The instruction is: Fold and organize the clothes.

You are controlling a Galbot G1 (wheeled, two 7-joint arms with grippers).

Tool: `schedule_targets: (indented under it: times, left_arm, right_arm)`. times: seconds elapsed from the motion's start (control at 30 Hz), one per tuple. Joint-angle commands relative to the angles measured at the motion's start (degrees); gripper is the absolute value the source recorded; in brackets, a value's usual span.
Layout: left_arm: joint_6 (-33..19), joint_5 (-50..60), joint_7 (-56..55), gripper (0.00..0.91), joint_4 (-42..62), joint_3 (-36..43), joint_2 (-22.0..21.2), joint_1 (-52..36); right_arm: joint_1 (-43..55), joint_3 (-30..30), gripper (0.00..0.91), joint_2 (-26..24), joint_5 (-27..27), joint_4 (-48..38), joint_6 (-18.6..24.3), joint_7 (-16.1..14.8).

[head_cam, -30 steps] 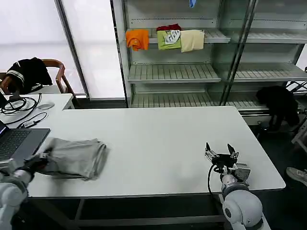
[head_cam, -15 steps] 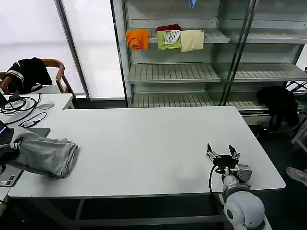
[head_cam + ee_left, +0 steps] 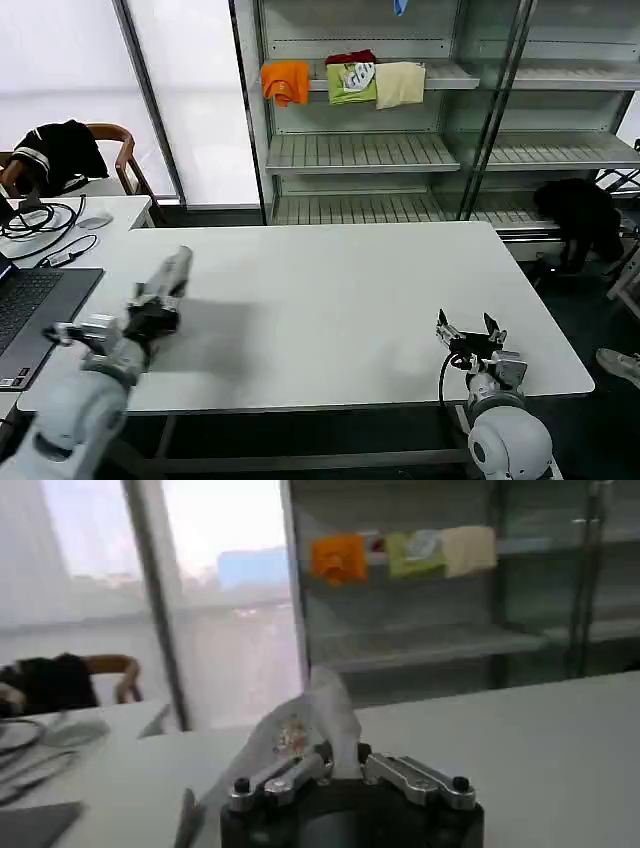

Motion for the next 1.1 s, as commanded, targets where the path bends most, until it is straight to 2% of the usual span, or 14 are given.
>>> schedule_targets:
  times: [0.03,0.13,0.17,0.2,0.37,0.77,0.93,1.1]
  left_arm:
    - [0.7,10.03,-6.43,0.0,3.68,32.48,-14.14,-10.64]
    - [0.7,11.34,-6.87,0.02,8.44,34.73,-16.92,-11.98]
    - [0.72,11.4,-6.88,0.524,9.41,34.84,-17.46,-12.23]
    - [0.72,11.38,-6.94,0.907,10.28,34.8,-18.01,-12.57]
    - [0.61,11.03,-7.54,0.907,12.24,33.64,-19.24,-14.15]
    - [0.51,4.14,-8.66,0.907,7.23,28.8,-19.2,-13.73]
    - [0.45,8.43,-8.14,0.907,7.54,21.99,-15.72,-13.74]
    - [0.45,10.37,-7.36,0.907,8.12,14.73,-10.98,-12.73]
  right_arm:
    - [-0.8,0.46,0.907,1.79,-3.06,-0.84,-0.32,-0.02]
    - [-0.52,0.71,0.907,1.6,-3.03,-1.4,-0.32,-0.29]
    - [-0.4,0.71,0.907,1.51,-3.04,-1.87,-0.28,-0.41]
    - [-0.34,0.64,0.907,1.48,-3.05,-2.17,-0.16,-0.56]
    - [0.69,0.0,0.907,1.3,-3.14,-3.97,0.15,-1.07]
    - [1.68,-2.2,0.907,2.97,-3.23,-3.75,-0.9,-1.56]
    - [3.68,-4.02,0.907,3.64,5.54,-3.32,-1.28,-0.61]
    - [7.46,-9.08,0.907,4.72,13.72,-4.69,-2.16,2.19]
